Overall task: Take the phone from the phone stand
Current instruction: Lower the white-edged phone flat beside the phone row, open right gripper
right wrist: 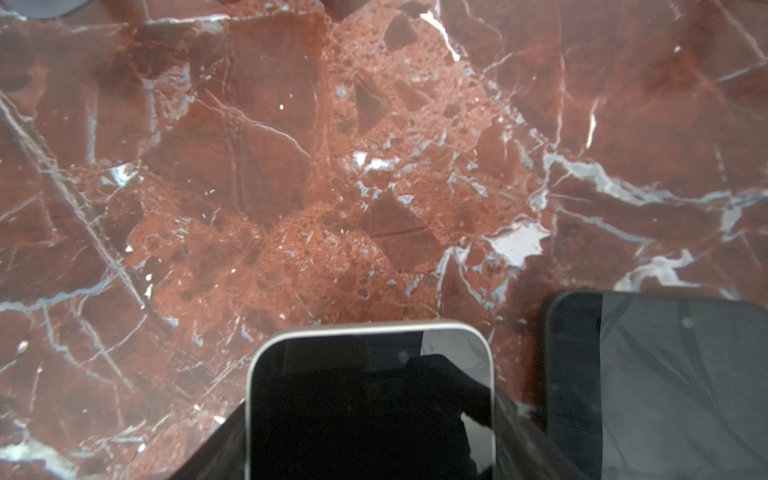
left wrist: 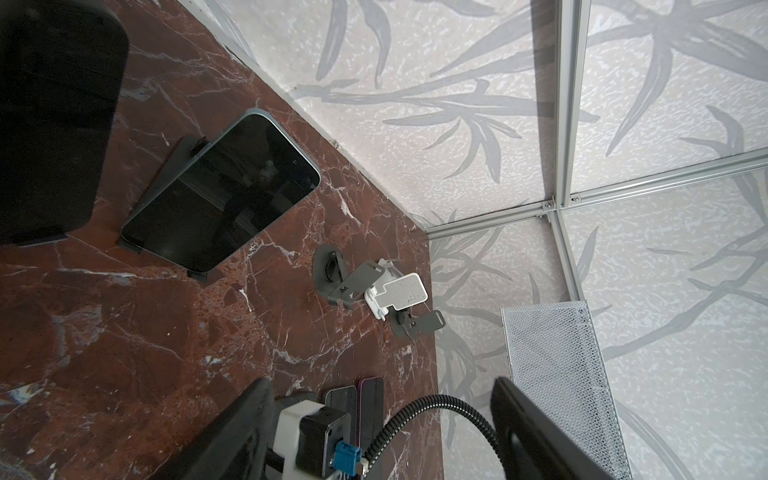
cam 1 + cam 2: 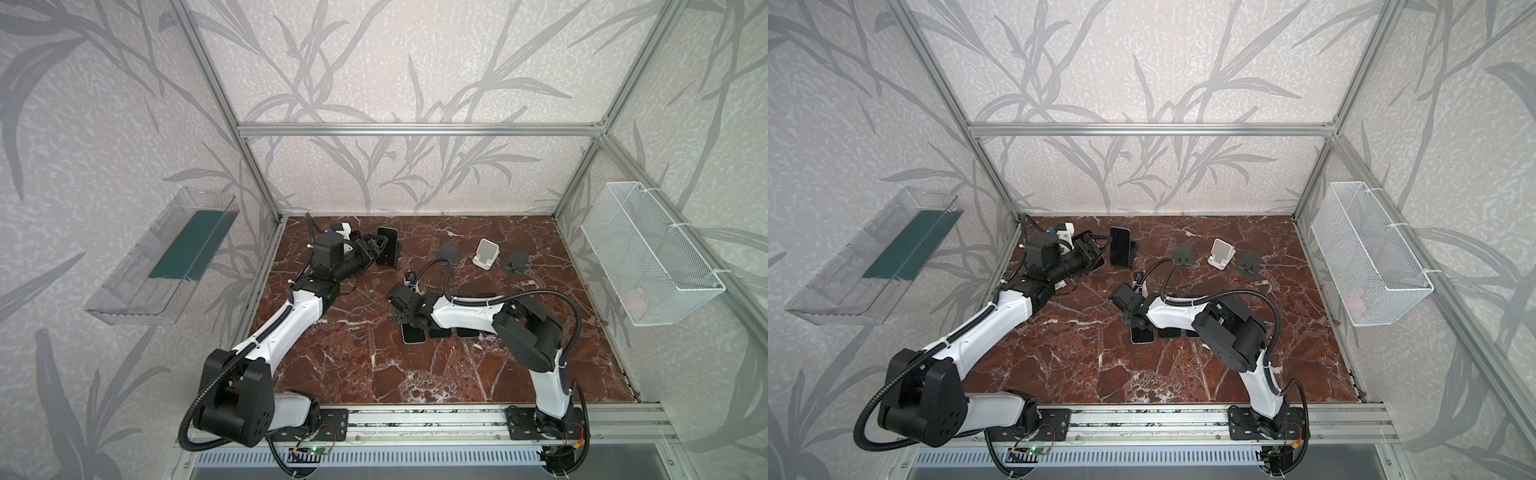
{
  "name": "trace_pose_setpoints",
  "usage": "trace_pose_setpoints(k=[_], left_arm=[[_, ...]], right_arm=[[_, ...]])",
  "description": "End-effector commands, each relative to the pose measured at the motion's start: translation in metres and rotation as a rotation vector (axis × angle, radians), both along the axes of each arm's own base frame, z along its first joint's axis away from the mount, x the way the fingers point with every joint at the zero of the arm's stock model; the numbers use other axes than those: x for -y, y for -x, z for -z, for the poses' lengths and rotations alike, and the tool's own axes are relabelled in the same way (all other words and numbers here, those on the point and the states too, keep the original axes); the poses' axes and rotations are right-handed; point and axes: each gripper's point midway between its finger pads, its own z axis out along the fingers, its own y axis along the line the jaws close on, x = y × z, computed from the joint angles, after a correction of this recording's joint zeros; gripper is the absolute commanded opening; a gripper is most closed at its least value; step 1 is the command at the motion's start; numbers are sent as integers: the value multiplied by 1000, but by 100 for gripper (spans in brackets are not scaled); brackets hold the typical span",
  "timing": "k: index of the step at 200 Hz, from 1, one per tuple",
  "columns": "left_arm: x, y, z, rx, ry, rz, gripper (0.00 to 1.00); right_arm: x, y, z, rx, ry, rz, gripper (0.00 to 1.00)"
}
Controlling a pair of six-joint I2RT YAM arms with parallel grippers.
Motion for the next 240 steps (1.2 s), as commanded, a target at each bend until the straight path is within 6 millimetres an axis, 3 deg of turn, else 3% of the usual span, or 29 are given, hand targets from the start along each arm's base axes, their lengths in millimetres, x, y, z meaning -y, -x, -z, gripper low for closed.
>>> trace_pose_setpoints(k=[1, 122, 182, 240], left_arm=[[2, 0, 2, -1, 12, 3, 82], [1, -3, 18, -40, 13, -13, 81], [6, -5, 22, -51, 31, 7, 82], [3, -6, 28, -66, 2, -10, 82]], right_arm=[[8, -3, 10, 5, 57, 35, 66], [14, 1, 27, -25, 80, 62, 73], [1, -3, 14, 2, 16, 29, 74], [4, -4, 21, 11, 7, 41, 75]])
